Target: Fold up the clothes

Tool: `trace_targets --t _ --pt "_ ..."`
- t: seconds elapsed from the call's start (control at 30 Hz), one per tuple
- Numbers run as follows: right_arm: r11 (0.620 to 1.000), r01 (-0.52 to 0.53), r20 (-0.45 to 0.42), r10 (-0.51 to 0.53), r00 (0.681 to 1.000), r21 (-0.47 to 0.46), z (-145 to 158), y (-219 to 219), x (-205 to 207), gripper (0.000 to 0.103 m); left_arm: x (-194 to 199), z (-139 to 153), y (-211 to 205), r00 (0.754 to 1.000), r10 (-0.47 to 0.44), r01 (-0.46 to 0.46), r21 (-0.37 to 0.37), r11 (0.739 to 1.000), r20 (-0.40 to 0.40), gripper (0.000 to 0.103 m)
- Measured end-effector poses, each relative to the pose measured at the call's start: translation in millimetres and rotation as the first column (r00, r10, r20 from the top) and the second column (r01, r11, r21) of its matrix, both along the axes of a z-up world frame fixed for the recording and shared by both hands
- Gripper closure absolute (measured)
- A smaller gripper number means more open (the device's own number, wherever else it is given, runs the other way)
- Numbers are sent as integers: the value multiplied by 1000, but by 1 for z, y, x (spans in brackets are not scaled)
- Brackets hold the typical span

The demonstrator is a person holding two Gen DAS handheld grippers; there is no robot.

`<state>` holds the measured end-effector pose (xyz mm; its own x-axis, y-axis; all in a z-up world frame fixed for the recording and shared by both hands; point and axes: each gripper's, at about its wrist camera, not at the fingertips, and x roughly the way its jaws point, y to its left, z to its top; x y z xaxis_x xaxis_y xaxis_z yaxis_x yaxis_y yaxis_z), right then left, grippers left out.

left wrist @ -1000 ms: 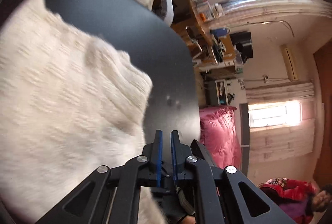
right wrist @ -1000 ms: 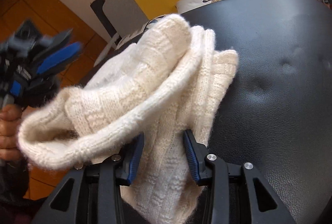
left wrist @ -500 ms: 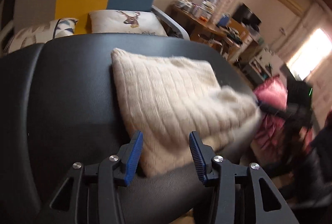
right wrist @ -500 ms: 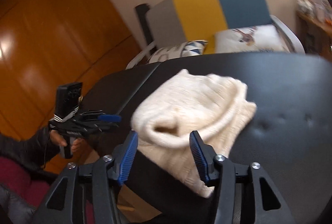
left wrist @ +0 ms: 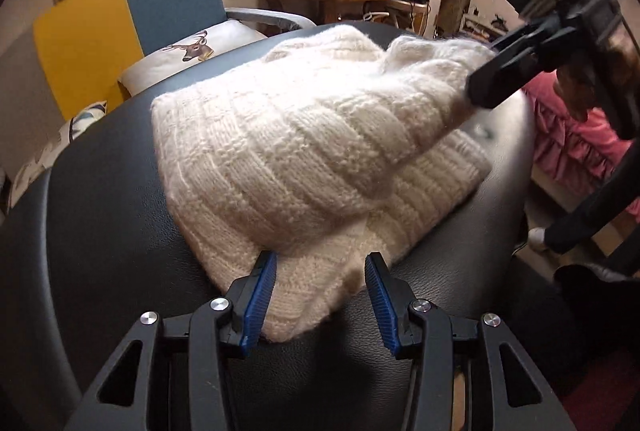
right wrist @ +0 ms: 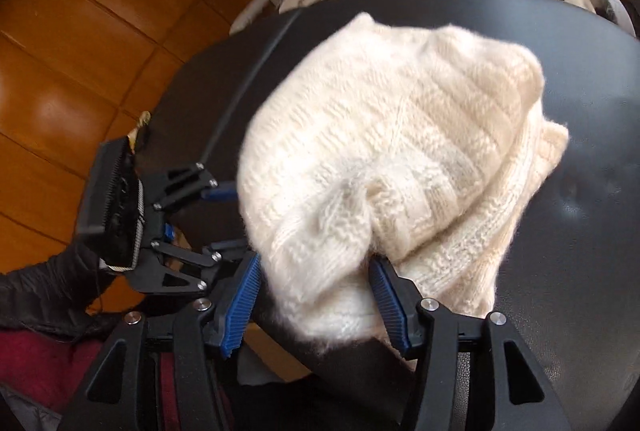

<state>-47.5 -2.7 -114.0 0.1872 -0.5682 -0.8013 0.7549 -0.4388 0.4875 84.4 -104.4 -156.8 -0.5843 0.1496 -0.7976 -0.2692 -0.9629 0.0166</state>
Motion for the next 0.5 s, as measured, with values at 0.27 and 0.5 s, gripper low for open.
trace_targets --t 0.27,0.5 --pt "1000 -4 -90 2 996 -30 22 3 5 97 -2 -13 5 995 -96 91 -139 986 -23 77" --pt "999 43 -98 -41 994 10 -1 46 -6 98 6 -4 -10 979 -204 203 -175 964 14 93"
